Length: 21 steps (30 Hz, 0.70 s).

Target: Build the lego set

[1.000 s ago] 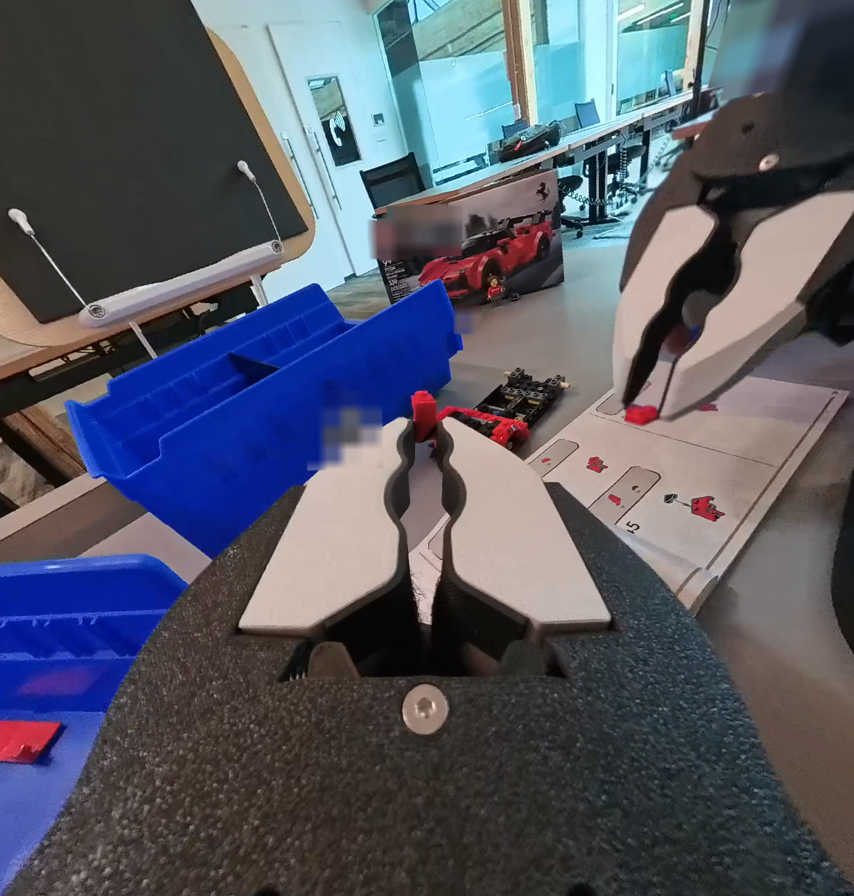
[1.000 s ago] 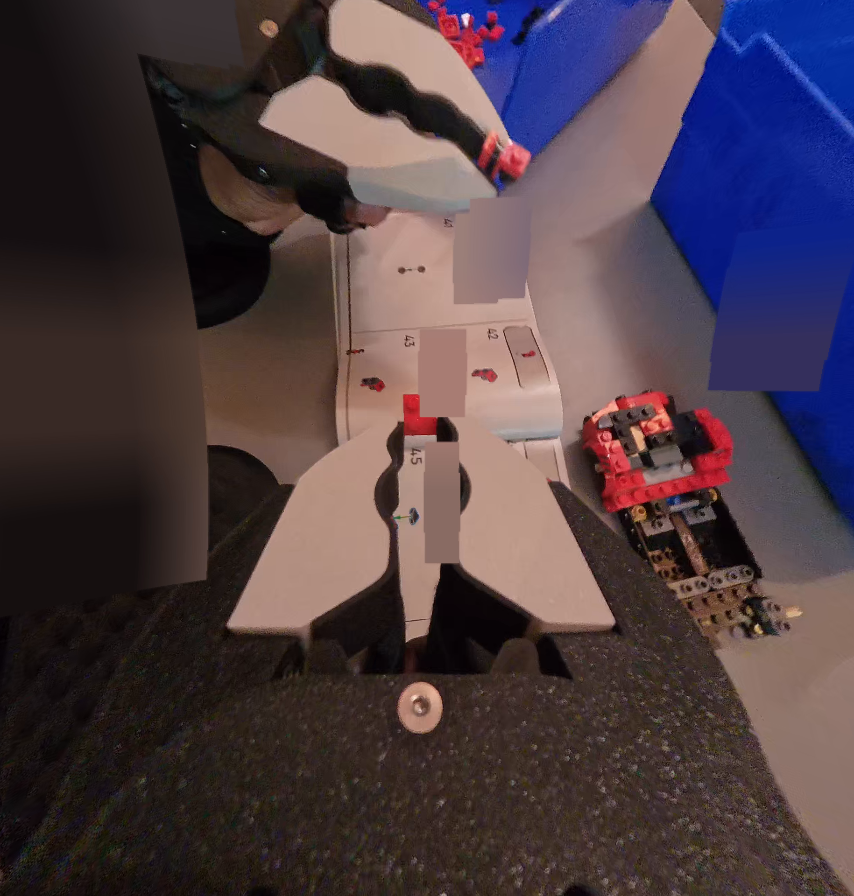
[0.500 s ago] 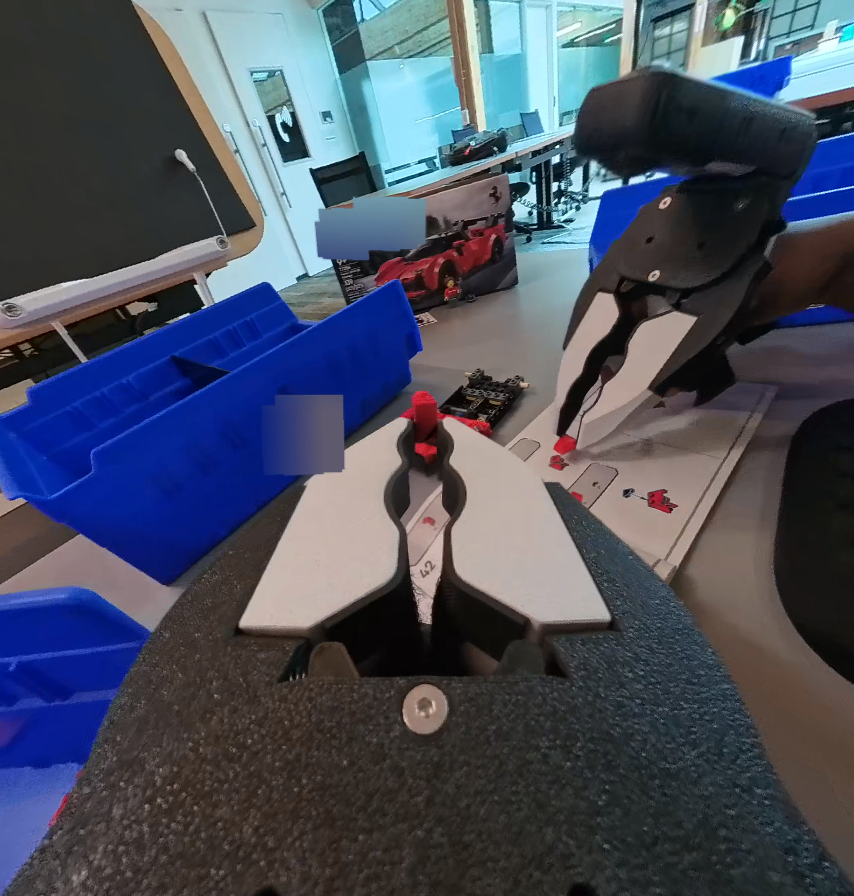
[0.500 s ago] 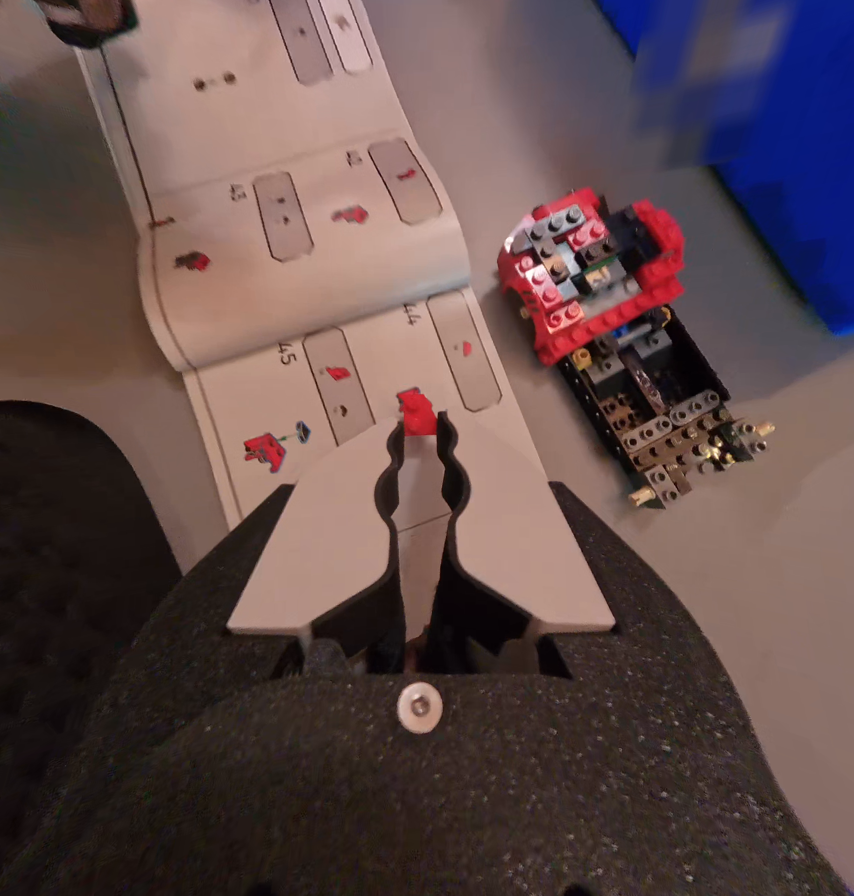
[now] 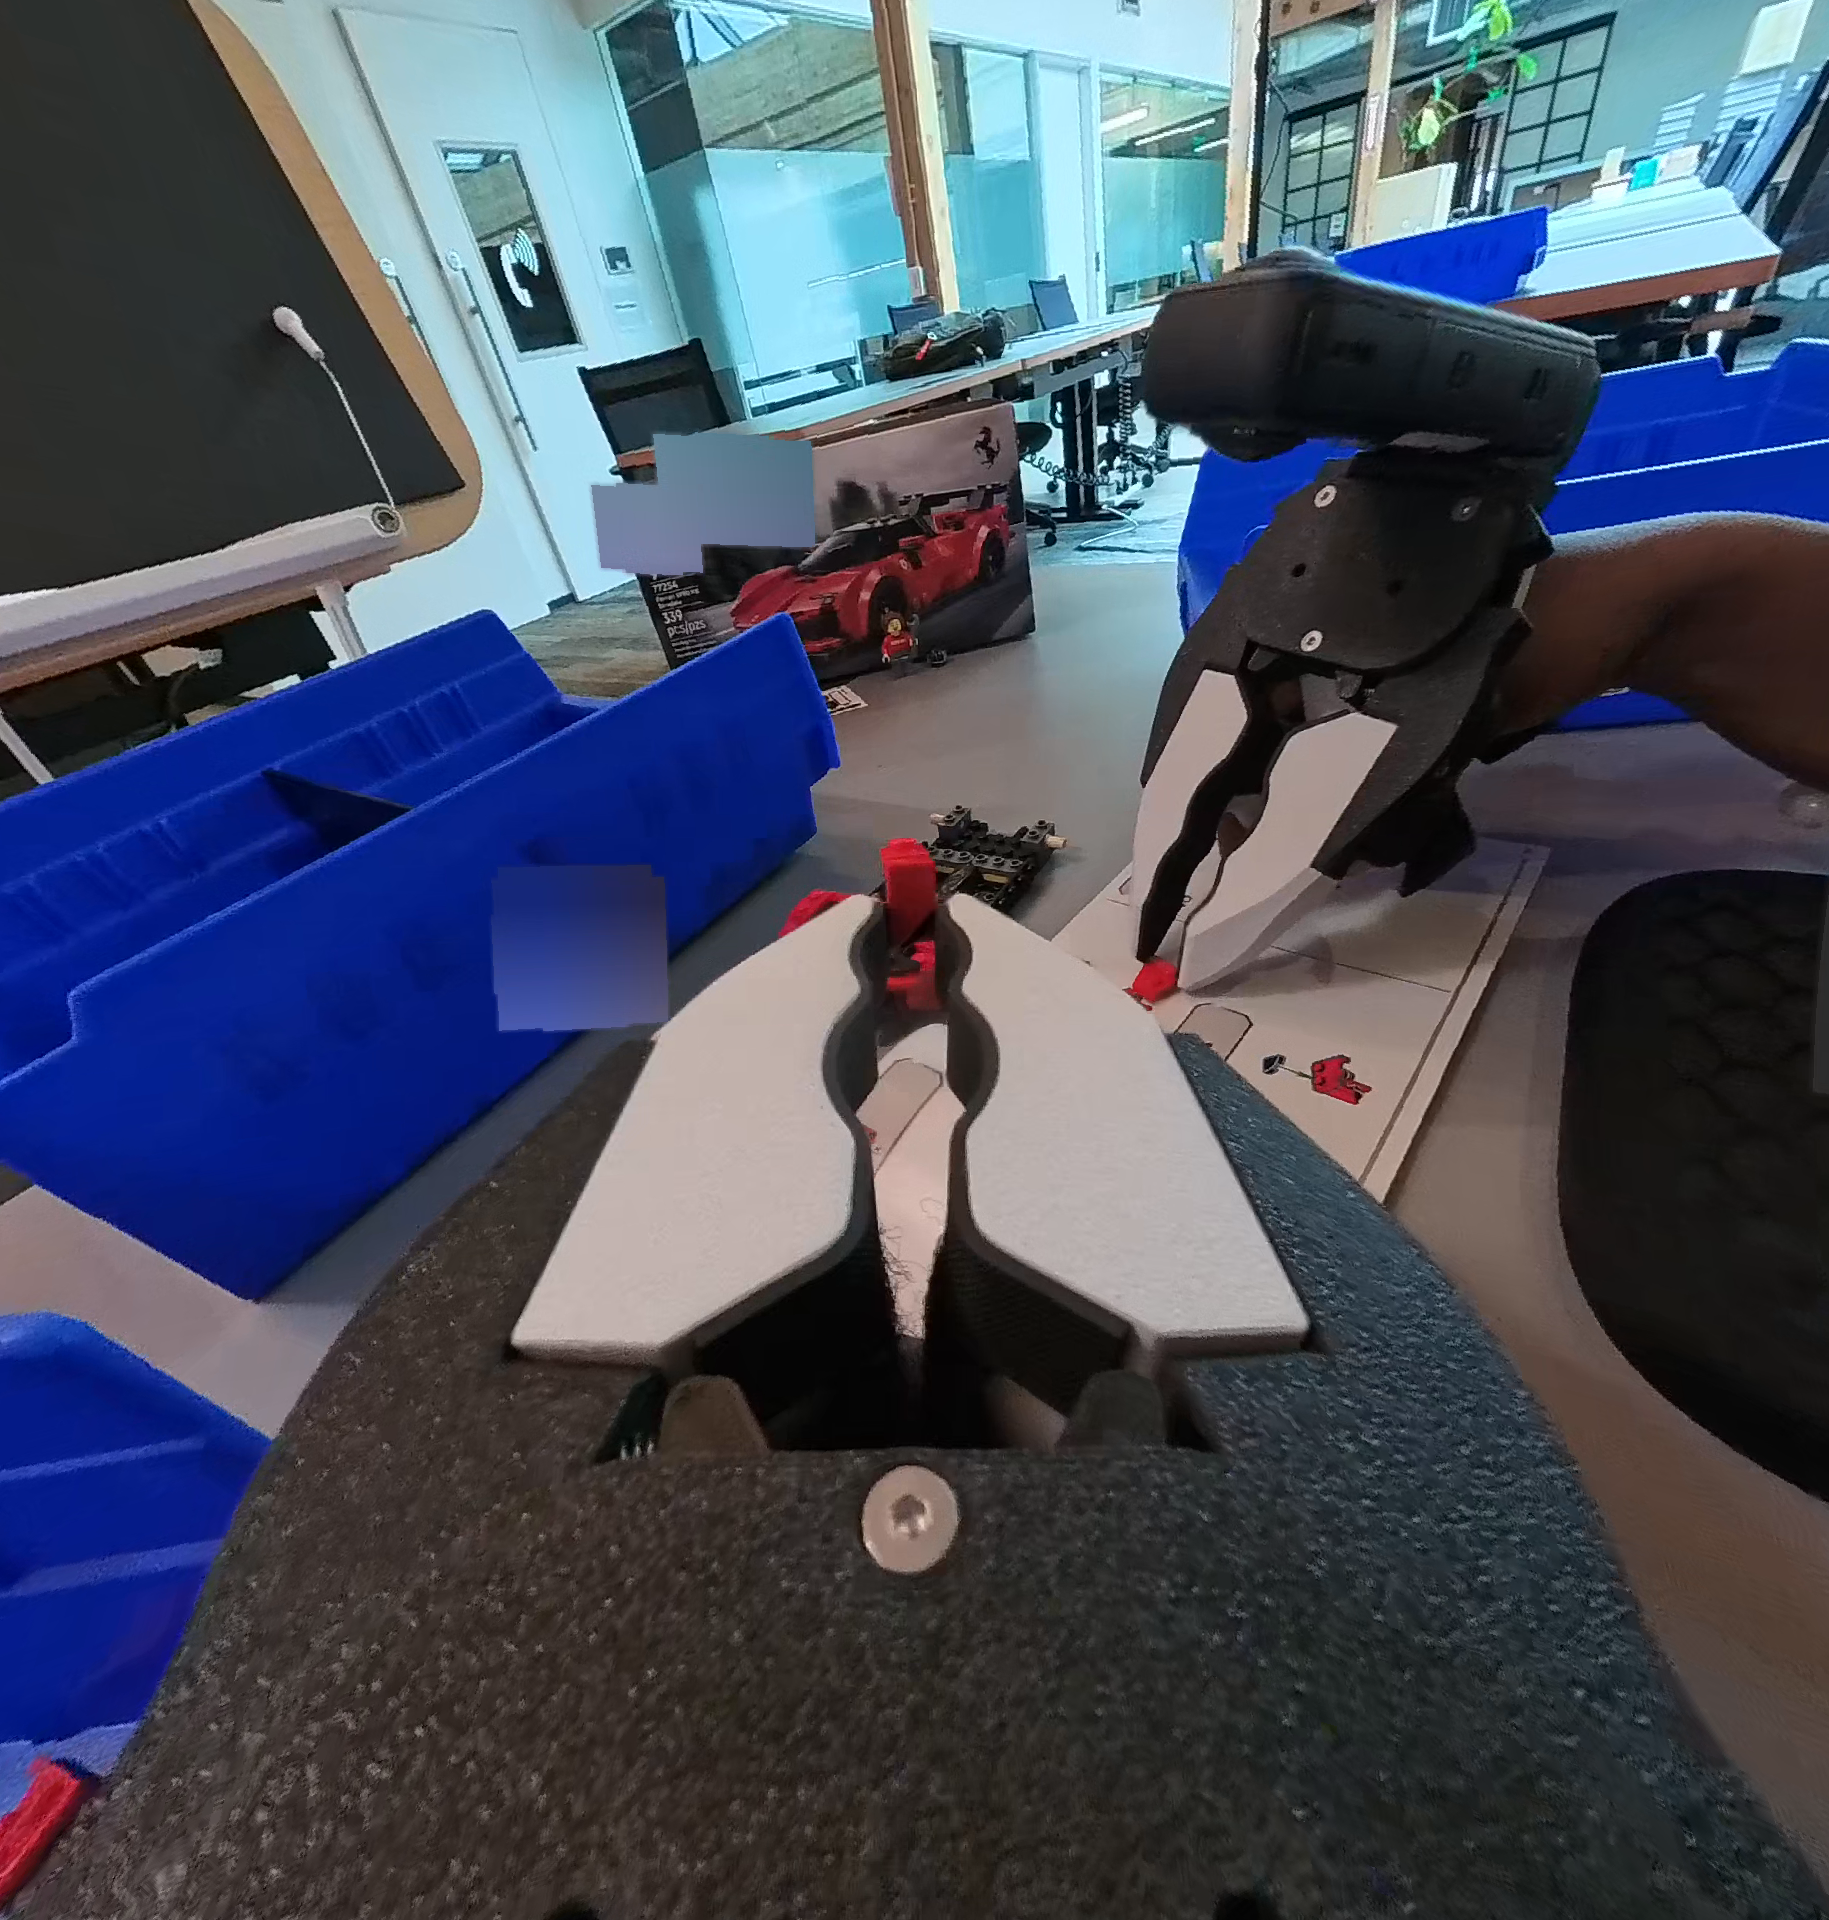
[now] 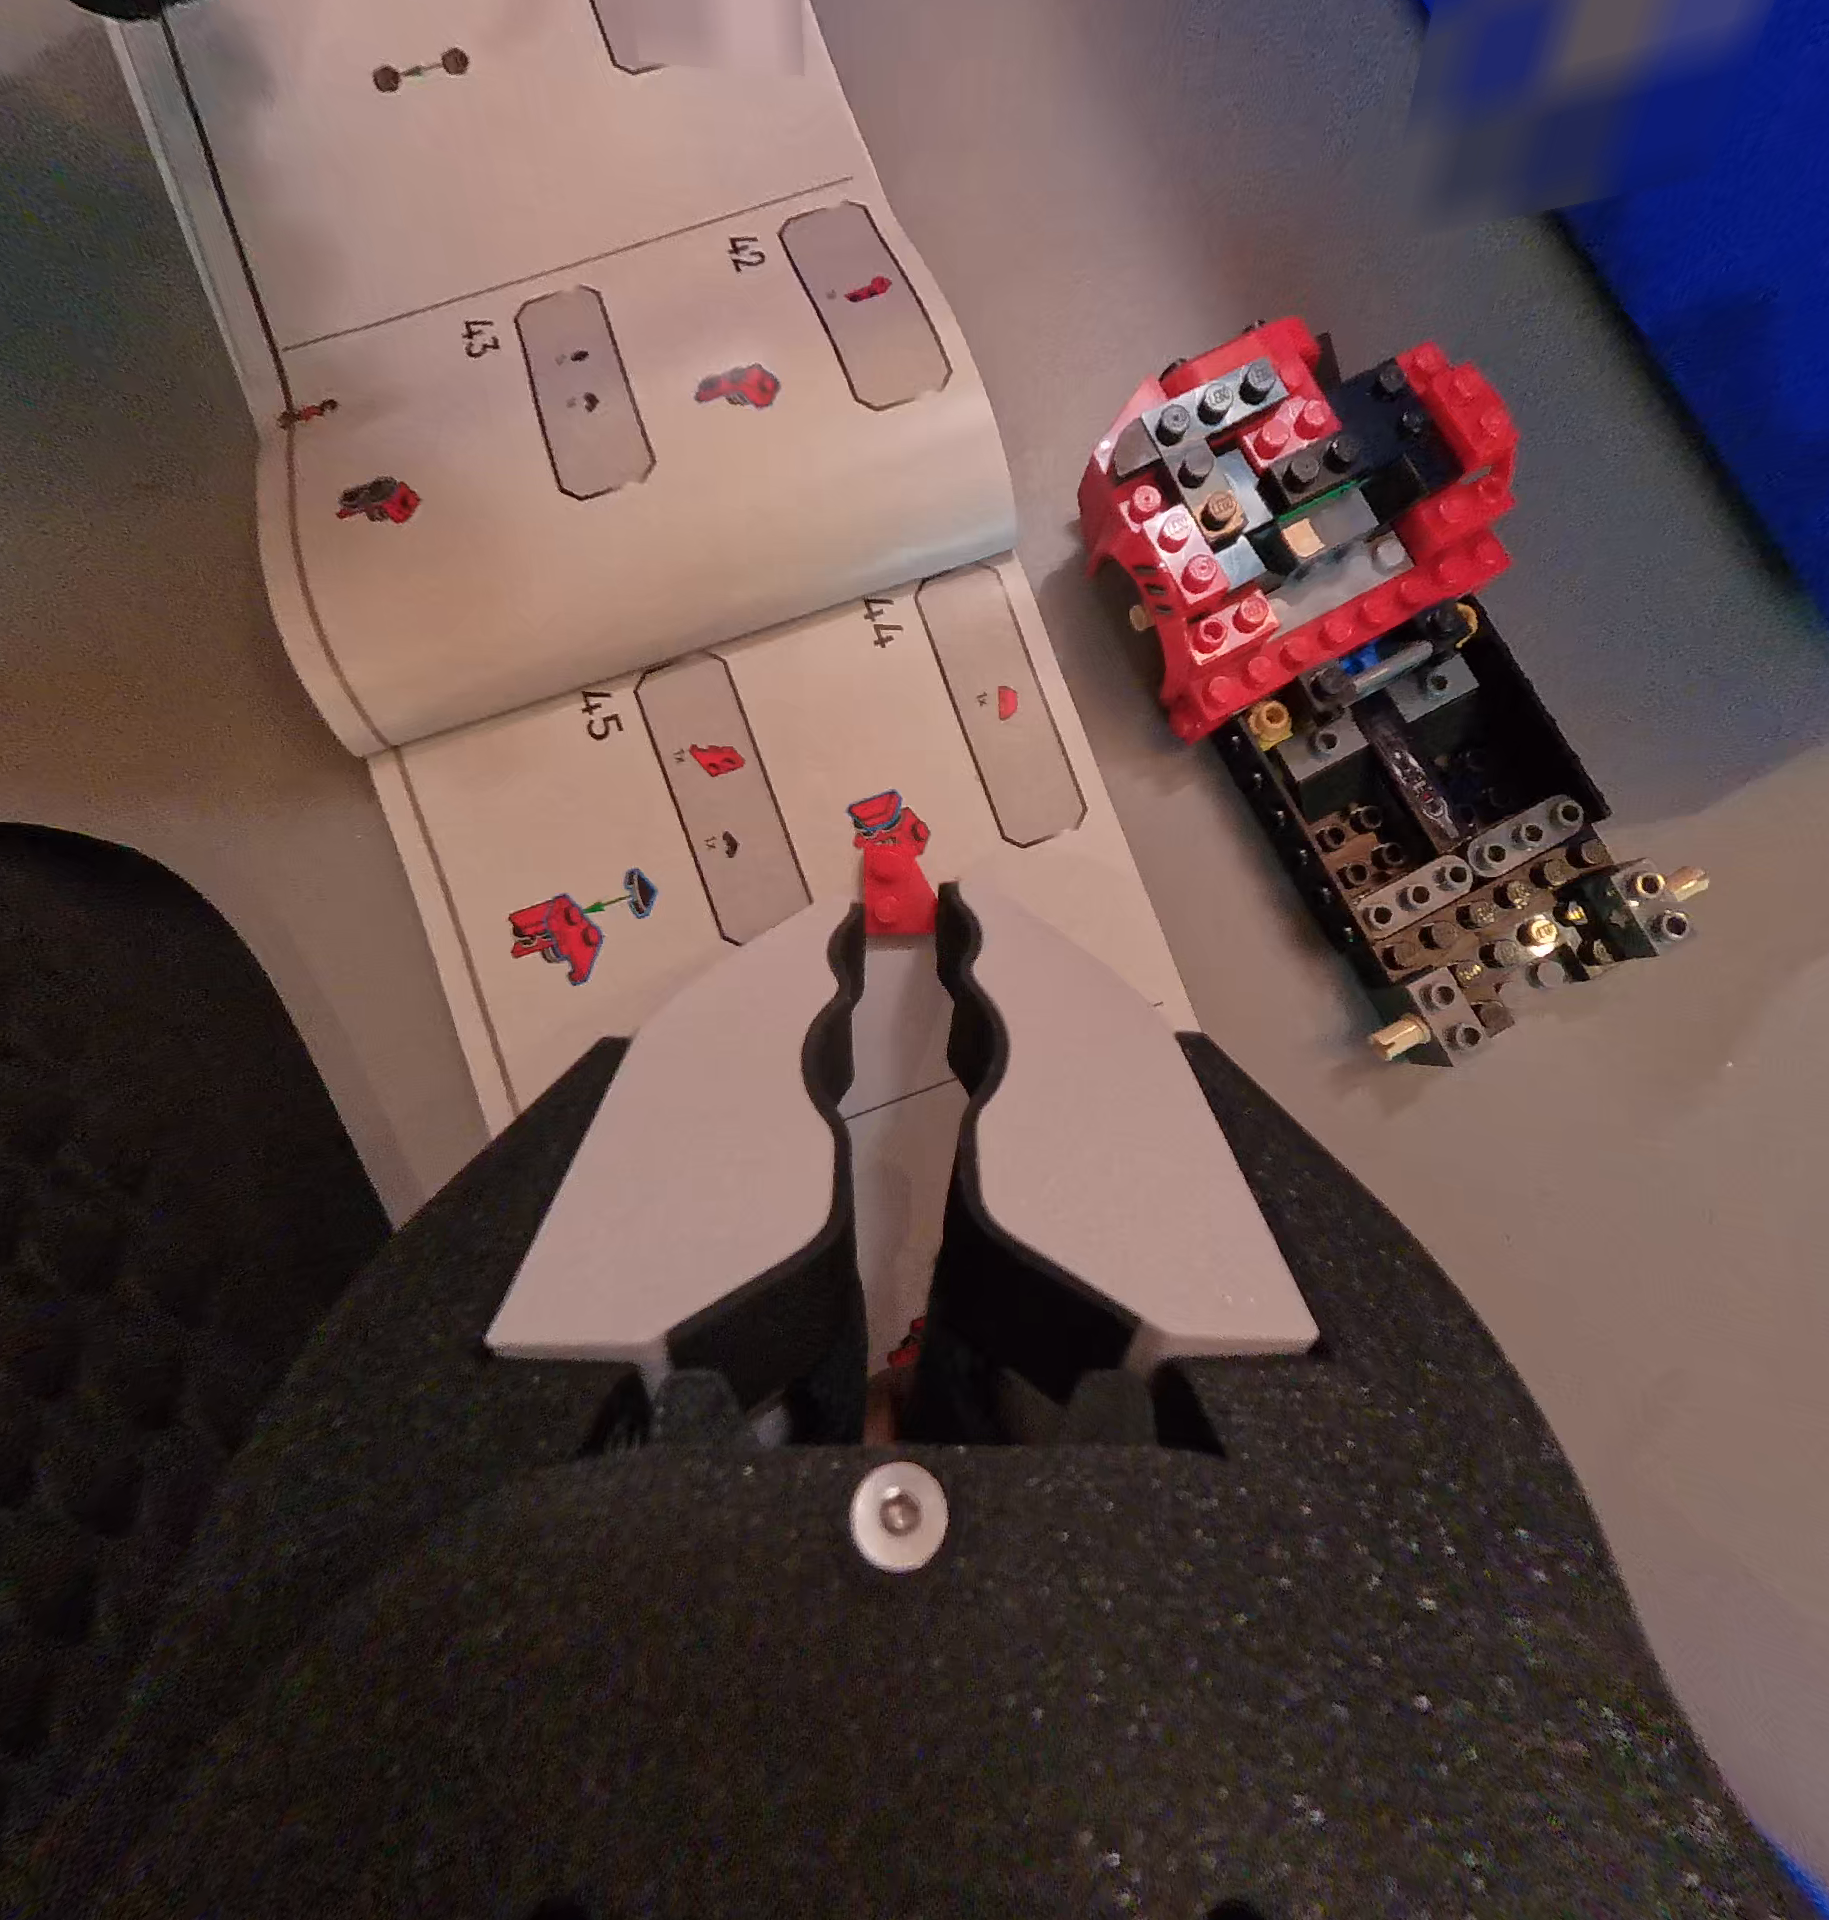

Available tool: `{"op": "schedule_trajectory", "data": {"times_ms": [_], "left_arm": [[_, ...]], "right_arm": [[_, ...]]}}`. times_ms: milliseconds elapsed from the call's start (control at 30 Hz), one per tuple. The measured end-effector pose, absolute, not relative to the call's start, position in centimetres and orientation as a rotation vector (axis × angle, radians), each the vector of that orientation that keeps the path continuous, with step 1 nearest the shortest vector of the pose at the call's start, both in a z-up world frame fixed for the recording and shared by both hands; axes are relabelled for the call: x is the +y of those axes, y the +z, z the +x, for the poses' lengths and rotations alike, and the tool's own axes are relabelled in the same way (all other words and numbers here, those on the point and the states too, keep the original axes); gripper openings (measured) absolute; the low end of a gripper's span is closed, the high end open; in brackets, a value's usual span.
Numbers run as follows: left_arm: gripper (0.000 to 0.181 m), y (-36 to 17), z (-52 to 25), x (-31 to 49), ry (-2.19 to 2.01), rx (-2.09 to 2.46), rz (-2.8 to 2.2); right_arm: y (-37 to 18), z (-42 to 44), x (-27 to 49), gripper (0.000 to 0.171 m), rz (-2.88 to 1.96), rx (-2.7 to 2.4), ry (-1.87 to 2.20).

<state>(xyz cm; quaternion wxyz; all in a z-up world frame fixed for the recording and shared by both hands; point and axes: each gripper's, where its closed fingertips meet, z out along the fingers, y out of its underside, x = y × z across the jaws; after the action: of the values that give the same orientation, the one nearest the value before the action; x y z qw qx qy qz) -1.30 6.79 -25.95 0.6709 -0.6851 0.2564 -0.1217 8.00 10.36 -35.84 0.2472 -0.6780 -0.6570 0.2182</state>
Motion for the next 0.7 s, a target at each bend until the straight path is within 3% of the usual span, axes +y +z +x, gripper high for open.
{"op": "schedule_trajectory", "data": {"times_ms": [700], "left_arm": [[0.007, -26.4, -0.8, 6.7, -0.316, 0.606, -1.559]], "right_arm": [[-35.2, 7.9, 9.5, 0.035, -1.837, -1.792, 0.724]]}}
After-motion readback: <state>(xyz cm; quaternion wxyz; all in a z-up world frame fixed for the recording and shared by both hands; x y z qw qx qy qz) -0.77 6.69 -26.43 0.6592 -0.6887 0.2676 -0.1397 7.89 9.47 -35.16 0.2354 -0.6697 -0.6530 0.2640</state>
